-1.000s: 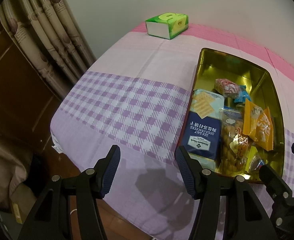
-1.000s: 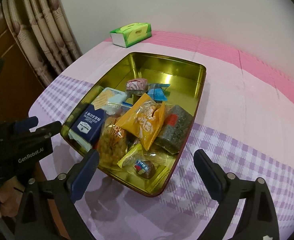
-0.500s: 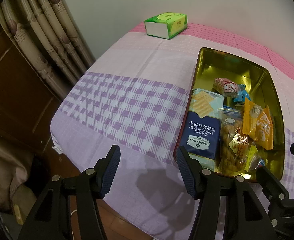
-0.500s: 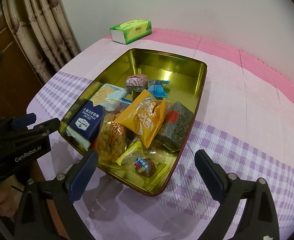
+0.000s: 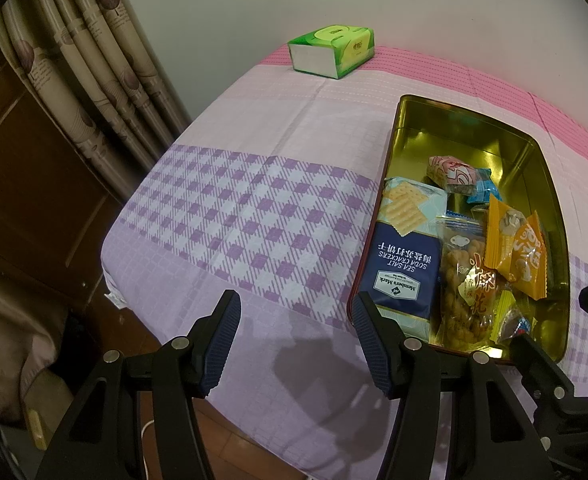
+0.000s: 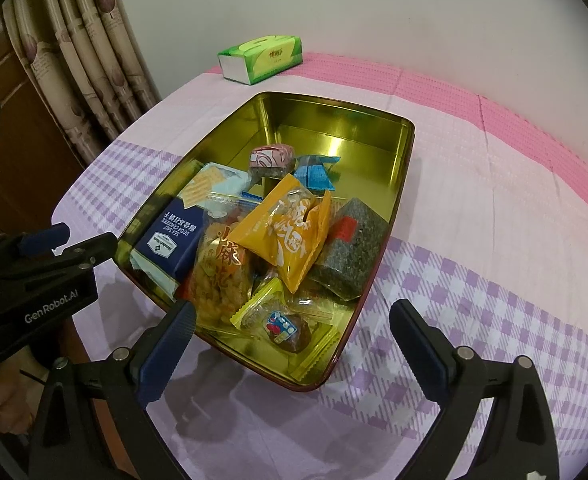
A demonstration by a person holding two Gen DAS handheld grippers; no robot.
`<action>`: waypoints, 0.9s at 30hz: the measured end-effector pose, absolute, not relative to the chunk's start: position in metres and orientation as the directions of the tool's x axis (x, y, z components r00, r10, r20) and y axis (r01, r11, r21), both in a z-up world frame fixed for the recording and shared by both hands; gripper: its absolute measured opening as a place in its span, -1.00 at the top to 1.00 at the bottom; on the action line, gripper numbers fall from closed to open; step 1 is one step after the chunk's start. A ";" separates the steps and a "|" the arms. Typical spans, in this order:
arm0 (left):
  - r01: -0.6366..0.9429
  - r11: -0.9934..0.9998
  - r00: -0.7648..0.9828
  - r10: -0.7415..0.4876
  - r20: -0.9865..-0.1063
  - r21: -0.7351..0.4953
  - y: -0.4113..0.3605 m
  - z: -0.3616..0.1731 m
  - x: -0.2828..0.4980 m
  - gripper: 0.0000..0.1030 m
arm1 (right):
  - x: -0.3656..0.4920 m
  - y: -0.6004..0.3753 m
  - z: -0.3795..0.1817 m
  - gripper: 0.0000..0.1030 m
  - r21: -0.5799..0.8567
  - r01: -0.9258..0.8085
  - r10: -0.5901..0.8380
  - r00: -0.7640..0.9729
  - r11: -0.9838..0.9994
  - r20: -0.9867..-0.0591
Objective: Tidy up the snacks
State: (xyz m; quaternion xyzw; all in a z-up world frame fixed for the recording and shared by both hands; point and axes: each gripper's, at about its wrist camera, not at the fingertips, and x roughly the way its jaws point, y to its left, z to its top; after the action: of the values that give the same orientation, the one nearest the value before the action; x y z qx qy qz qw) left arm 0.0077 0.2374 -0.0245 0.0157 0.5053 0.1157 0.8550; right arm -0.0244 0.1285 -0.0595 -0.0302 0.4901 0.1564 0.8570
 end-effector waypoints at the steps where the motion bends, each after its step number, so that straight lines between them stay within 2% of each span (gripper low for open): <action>1: -0.182 0.973 0.462 0.214 -0.861 0.144 0.237 -0.024 0.008 -0.15 | -0.024 0.129 -0.059 -0.88 0.102 -0.297 0.239 0.470 0.949 -0.850; 27: -0.182 0.972 0.463 0.219 -0.859 0.150 0.236 -0.025 0.008 -0.17 | -0.023 0.128 -0.065 -0.88 0.101 -0.289 0.231 0.459 0.952 -0.858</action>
State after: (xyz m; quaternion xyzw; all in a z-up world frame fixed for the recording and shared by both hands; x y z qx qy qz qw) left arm 0.0078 0.2360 -0.0246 0.0183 0.5049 0.1172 0.8550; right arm -0.0225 0.1277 -0.0654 -0.0294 0.4974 0.1523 0.8535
